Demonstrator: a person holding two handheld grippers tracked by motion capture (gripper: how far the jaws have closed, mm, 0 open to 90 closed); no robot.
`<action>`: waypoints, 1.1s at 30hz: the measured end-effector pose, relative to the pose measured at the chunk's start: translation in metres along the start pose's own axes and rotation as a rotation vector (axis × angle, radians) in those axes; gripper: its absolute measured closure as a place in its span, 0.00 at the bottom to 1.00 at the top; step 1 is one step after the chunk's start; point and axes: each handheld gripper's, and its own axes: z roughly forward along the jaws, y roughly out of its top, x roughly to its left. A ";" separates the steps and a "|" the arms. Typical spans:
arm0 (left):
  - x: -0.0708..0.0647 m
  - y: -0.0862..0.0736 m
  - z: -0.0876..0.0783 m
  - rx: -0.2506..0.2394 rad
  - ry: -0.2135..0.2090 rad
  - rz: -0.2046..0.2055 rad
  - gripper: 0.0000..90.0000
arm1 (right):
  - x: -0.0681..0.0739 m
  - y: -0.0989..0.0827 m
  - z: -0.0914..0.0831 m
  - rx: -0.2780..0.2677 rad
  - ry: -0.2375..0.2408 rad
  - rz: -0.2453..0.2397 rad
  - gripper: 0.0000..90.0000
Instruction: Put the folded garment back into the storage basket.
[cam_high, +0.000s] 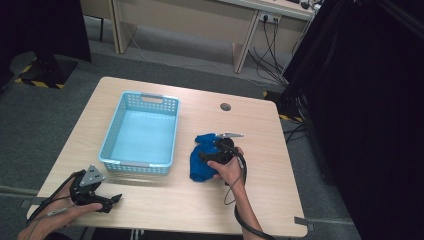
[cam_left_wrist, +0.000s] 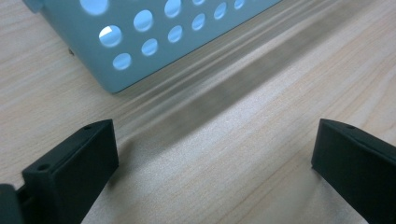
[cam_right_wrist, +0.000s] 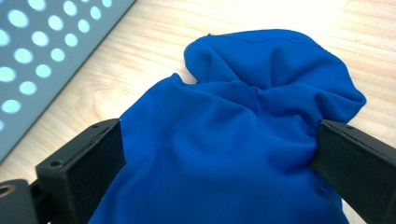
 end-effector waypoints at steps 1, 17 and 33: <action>0.000 0.000 0.000 0.000 0.000 0.000 0.00 | 0.000 0.001 0.002 0.004 -0.005 0.001 0.04; 0.000 0.000 0.000 0.000 -0.001 0.001 0.00 | -0.002 0.004 0.022 0.036 -0.084 -0.014 0.03; 0.000 0.000 0.000 -0.001 -0.002 0.002 0.00 | -0.003 -0.002 0.012 -0.007 -0.122 -0.020 0.58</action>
